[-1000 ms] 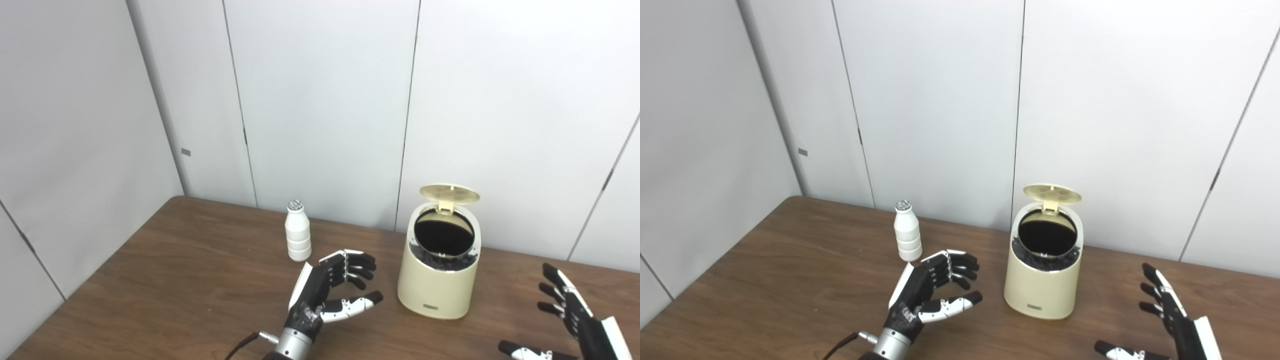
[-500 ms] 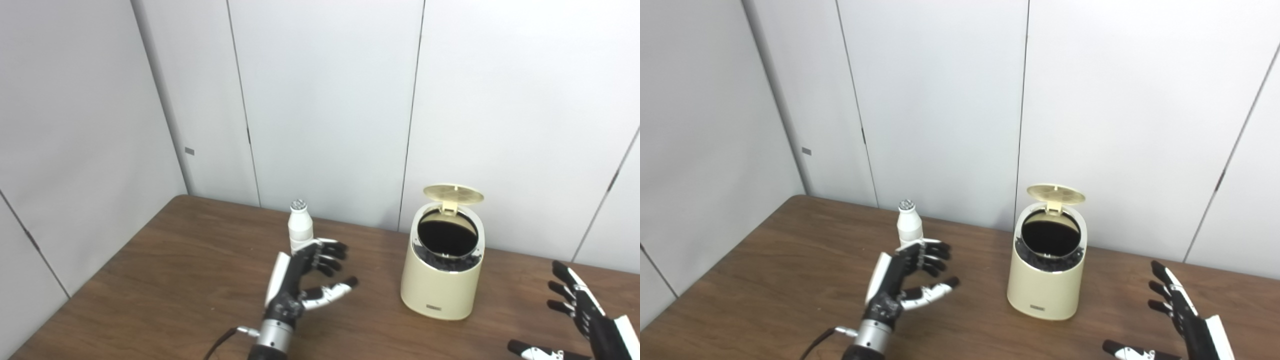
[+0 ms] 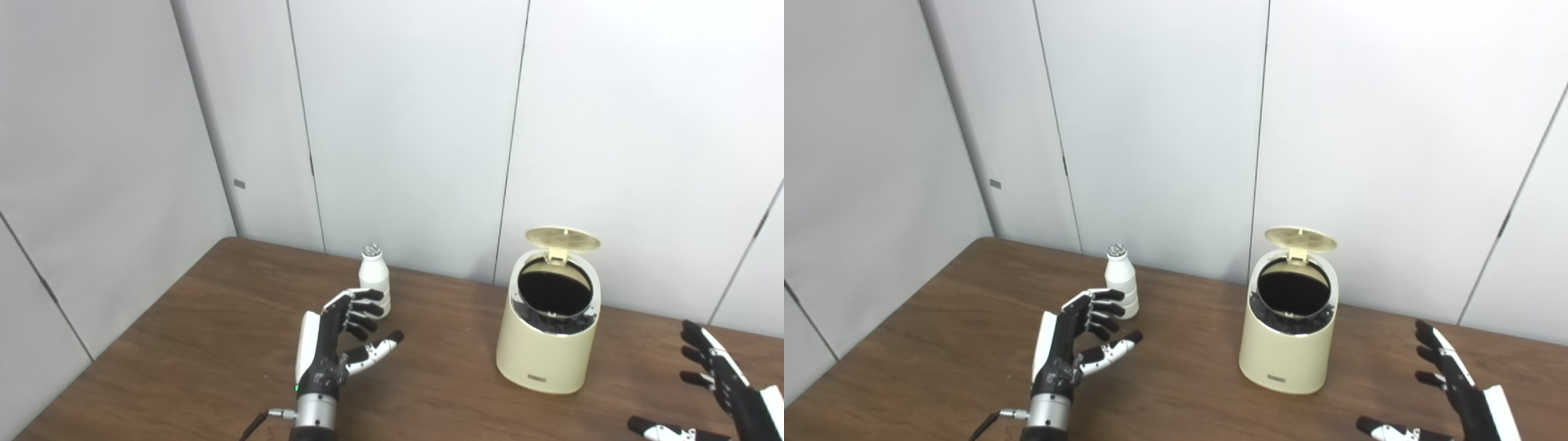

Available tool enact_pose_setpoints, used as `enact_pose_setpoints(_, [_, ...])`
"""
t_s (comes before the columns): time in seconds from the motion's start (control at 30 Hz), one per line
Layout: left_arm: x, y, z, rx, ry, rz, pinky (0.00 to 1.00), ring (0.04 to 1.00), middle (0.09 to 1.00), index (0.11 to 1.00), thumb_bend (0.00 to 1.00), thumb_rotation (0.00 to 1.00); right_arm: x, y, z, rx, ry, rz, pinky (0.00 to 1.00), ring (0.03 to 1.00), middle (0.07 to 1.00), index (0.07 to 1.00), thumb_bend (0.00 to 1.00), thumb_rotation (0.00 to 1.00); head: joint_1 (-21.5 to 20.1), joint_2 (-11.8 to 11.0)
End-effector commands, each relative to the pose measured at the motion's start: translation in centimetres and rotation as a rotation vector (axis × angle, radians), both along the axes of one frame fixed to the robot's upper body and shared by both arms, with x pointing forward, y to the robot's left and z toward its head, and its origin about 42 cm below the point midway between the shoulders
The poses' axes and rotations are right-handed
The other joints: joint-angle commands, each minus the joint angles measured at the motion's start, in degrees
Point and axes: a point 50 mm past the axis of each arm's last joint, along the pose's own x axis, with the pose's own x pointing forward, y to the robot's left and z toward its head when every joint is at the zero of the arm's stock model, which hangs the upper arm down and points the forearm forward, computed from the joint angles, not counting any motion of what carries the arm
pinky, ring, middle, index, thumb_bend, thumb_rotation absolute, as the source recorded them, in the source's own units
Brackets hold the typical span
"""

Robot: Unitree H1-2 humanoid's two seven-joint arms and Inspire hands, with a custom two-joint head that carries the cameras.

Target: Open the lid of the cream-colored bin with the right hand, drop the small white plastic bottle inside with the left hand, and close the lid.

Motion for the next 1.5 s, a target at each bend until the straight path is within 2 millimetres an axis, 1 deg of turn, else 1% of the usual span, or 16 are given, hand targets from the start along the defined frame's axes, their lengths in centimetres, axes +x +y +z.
enact_pose_setpoints(0.0, [0.7, 0.2, 1.9, 0.027, -0.081, 0.041, 0.36, 0.457, 0.545, 0.635, 0.72, 0.05, 0.3, 0.3, 2.2, -0.007, -0.076, 0.009, 0.76, 0.879, 0.907, 0.901, 0.75, 0.00, 0.0, 0.3])
enact_pose_setpoints(0.1, [0.9, 0.2, 1.7, 0.036, -0.082, 0.077, 0.39, 0.499, 0.601, 0.638, 0.73, 0.05, 0.2, 0.3, 2.4, 0.006, -0.077, 0.006, 0.74, 0.877, 0.908, 0.897, 0.76, 0.00, -0.1, 0.3])
enact_pose_setpoints(0.2, [1.1, 0.2, 1.5, 0.051, -0.079, 0.113, 0.44, 0.564, 0.678, 0.671, 0.74, 0.08, 0.2, 0.4, 2.5, 0.012, -0.081, 0.007, 0.74, 0.869, 0.902, 0.891, 0.75, 0.00, -0.1, 0.3])
enact_pose_setpoints(0.27, [1.4, 0.3, 1.4, 0.060, -0.074, 0.128, 0.44, 0.596, 0.741, 0.709, 0.72, 0.09, 0.2, 0.4, 2.5, 0.016, -0.082, 0.009, 0.74, 0.863, 0.902, 0.891, 0.75, 0.00, -0.2, 0.5])
enact_pose_setpoints(0.3, [1.5, 0.3, 1.4, 0.062, -0.072, 0.131, 0.45, 0.599, 0.750, 0.719, 0.72, 0.10, 0.2, 0.4, 2.6, 0.016, -0.083, 0.010, 0.74, 0.864, 0.901, 0.891, 0.75, 0.00, -0.2, 0.5])
enact_pose_setpoints(0.43, [1.9, 0.5, 1.2, 0.070, -0.055, 0.130, 0.46, 0.601, 0.737, 0.734, 0.72, 0.12, 0.2, 0.5, 2.6, 0.015, -0.081, 0.011, 0.73, 0.867, 0.901, 0.891, 0.76, 0.00, -0.2, 0.4])
enact_pose_setpoints(0.53, [2.3, 0.7, 1.1, 0.076, -0.036, 0.128, 0.49, 0.630, 0.744, 0.748, 0.73, 0.13, 0.2, 0.6, 2.8, 0.009, -0.085, 0.010, 0.71, 0.860, 0.897, 0.887, 0.76, 0.00, -0.4, 0.3])
enact_pose_setpoints(0.67, [2.8, 1.1, 1.2, 0.097, -0.025, 0.121, 0.54, 0.673, 0.771, 0.776, 0.74, 0.13, 0.2, 0.6, 3.0, 0.015, -0.083, 0.012, 0.72, 0.853, 0.895, 0.887, 0.76, 0.00, -0.4, 0.4])
enact_pose_setpoints(0.87, [3.8, 1.9, 1.7, 0.131, 0.010, 0.127, 0.62, 0.731, 0.793, 0.805, 0.75, 0.16, 0.1, 0.7, 3.3, 0.023, -0.083, 0.013, 0.74, 0.856, 0.891, 0.882, 0.76, 0.00, -0.3, 0.4])
enact_pose_setpoints(0.93, [4.1, 2.1, 1.9, 0.137, 0.023, 0.135, 0.64, 0.753, 0.810, 0.813, 0.76, 0.18, 0.0, 0.7, 3.4, 0.020, -0.081, 0.013, 0.74, 0.857, 0.891, 0.882, 0.76, 0.00, -0.4, 0.5])
enact_pose_setpoints(1.03, [4.4, 2.3, 2.0, 0.149, 0.030, 0.148, 0.68, 0.798, 0.841, 0.826, 0.77, 0.16, -0.1, 0.7, 3.5, 0.016, -0.083, 0.014, 0.74, 0.853, 0.891, 0.883, 0.76, 0.00, -0.4, 0.5])
enact_pose_setpoints(1.07, [4.5, 2.4, 1.9, 0.156, 0.034, 0.155, 0.69, 0.808, 0.844, 0.827, 0.77, 0.17, -0.1, 0.7, 3.5, 0.013, -0.083, 0.016, 0.73, 0.857, 0.893, 0.883, 0.76, 0.00, -0.4, 0.6])
enact_pose_setpoints(1.17, [4.8, 2.6, 1.8, 0.162, 0.042, 0.164, 0.70, 0.811, 0.843, 0.829, 0.77, 0.18, -0.1, 0.8, 3.6, 0.011, -0.083, 0.018, 0.73, 0.867, 0.893, 0.882, 0.75, 0.00, -0.4, 0.6])
enact_pose_setpoints(1.27, [5.1, 2.9, 1.6, 0.167, 0.049, 0.168, 0.69, 0.808, 0.844, 0.833, 0.77, 0.17, -0.2, 0.8, 3.7, 0.015, -0.082, 0.019, 0.74, 0.866, 0.892, 0.877, 0.76, 0.00, -0.4, 0.6])
enact_pose_setpoints(1.47, [5.9, 3.3, 1.2, 0.182, 0.068, 0.174, 0.70, 0.808, 0.843, 0.836, 0.78, 0.19, -0.3, 0.9, 3.9, 0.009, -0.075, 0.018, 0.73, 0.866, 0.897, 0.880, 0.75, 0.00, -1.0, 0.7])
